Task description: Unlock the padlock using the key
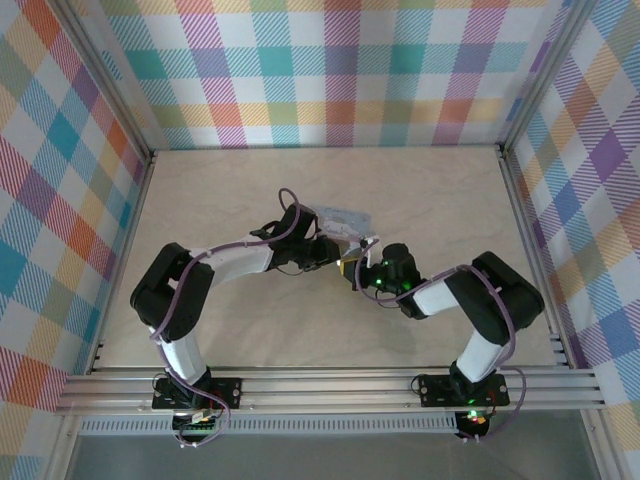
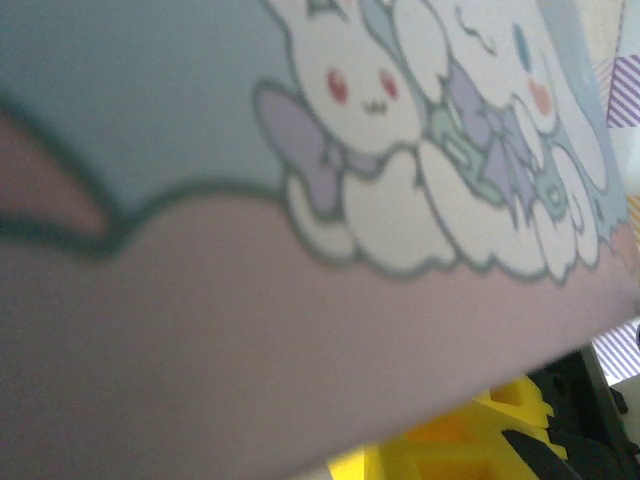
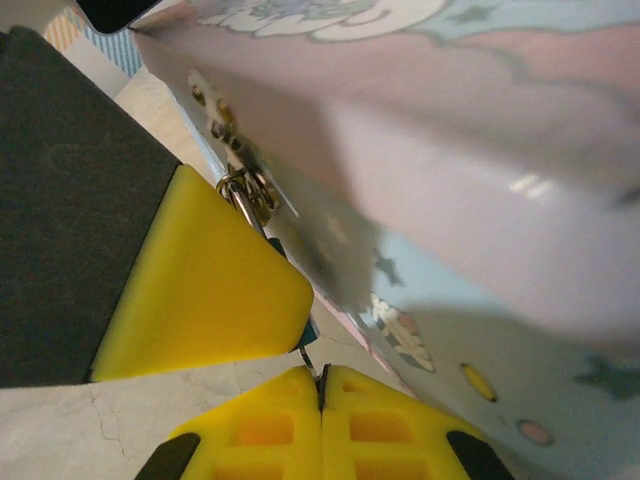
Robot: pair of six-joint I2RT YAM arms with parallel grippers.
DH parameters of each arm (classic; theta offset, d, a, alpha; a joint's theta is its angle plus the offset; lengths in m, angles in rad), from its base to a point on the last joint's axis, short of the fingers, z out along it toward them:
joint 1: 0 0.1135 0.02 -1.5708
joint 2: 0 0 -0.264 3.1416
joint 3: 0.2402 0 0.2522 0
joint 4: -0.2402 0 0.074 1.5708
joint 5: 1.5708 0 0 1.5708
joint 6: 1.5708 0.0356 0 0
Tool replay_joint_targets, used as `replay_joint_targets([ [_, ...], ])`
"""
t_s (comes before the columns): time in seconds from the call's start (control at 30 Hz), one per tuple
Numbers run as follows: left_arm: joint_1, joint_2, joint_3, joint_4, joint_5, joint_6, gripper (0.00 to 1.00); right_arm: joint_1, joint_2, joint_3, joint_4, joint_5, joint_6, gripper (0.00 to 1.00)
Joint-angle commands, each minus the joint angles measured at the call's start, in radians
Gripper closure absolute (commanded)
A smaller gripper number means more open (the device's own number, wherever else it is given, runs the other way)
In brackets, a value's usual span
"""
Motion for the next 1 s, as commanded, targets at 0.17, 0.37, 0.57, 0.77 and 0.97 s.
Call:
replay_joint_targets([
  [0.17,0.017,0.046,-0.032,0.108,0.060,-0.038,0.91,0.034,0.055,0.012,0.071,0.070,0.092,1.00],
  [0.37,0.042,0.019,-0.068,0.132,0.051,-0.041,0.69,0.049,0.074,0.006,0.040,0.083,0.148,1.00],
  [0.57,0.077,-0.050,-0.144,0.178,0.040,-0.073,0.46,0.051,0.062,0.049,-0.060,0.065,0.170,1.00],
  [0.77,0.110,-0.121,-0.247,0.304,0.035,-0.157,0.35,0.051,0.052,0.085,-0.124,0.029,0.226,1.00],
  [0.97,0.114,-0.126,-0.355,0.525,0.040,-0.330,0.41,0.051,0.017,0.100,-0.185,-0.007,0.370,1.00],
])
